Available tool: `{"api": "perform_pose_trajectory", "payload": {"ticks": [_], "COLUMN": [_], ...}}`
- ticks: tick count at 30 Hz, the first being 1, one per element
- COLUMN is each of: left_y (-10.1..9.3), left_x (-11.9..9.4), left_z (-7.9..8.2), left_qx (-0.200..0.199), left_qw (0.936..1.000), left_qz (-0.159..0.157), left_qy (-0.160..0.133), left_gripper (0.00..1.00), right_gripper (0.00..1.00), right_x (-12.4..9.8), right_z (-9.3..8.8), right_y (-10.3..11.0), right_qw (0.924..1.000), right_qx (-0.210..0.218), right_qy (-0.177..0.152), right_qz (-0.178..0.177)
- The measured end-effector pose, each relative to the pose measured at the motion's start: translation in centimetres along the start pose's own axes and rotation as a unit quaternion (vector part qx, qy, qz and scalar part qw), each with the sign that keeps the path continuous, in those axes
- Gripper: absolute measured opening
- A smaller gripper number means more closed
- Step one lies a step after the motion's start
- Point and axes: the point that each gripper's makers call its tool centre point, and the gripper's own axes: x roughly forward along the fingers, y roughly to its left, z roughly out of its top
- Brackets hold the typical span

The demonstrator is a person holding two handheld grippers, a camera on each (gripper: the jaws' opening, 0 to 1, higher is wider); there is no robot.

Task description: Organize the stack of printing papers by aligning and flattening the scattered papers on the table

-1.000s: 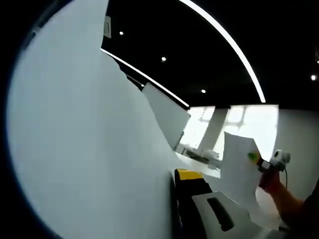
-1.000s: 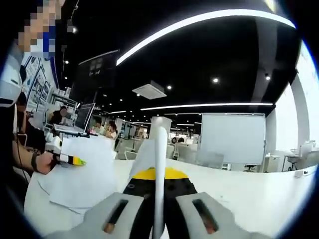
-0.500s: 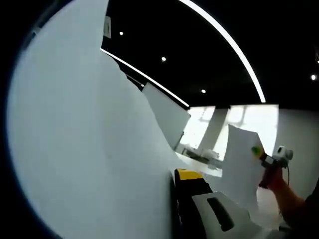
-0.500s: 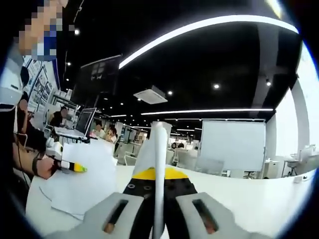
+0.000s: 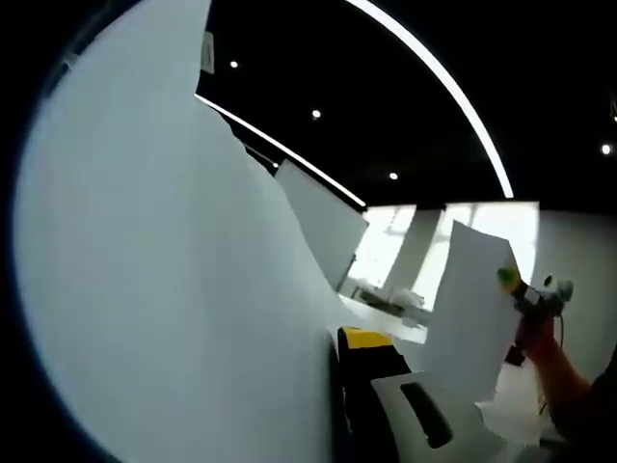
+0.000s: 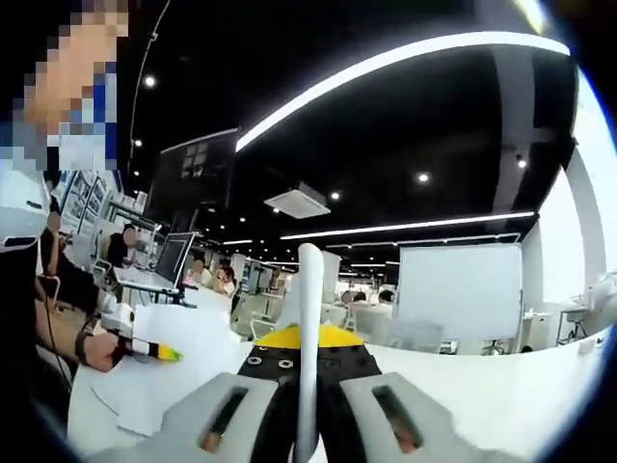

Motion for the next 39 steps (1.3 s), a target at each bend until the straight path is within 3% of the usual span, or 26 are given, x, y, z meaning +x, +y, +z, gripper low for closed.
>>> {"api": "perform_pose_trajectory", "payload": {"ticks": [8, 12, 20, 31, 39], "left_y": [-0.1, 0.0, 0.1, 0.0, -0.1], "left_x": [0.0, 0.0, 0.0, 0.0, 0.0], "left_z": [-0.1, -0.1, 0.0, 0.1, 0.1], "left_qx": [0.000, 0.000, -0.001, 0.000, 0.000], "left_qw": [1.0000, 1.0000, 1.0000, 1.0000, 1.0000], "left_qz": [0.000, 0.000, 0.000, 0.000, 0.000], "left_qy": [0.000, 0.000, 0.000, 0.000, -0.001], "left_gripper": [0.10, 0.10, 0.10, 0.10, 0.10], "right_gripper": [0.00, 0.00, 0.00, 0.00, 0.00], "right_x": [-0.1, -0.5, -0.5, -0.9, -1.0], "right_z": [1.2, 2.8, 3.5, 5.8, 6.7], "right_y": [0.5, 1.0, 1.4, 3.0, 4.0], "right_qw": [0.9999, 0.9986, 0.9981, 0.9933, 0.9925], "right_qx": [-0.001, 0.027, 0.029, 0.059, 0.055], "right_qy": [-0.015, -0.042, -0.048, -0.079, -0.081], "right_qz": [0.005, 0.019, 0.024, 0.060, 0.074]}}
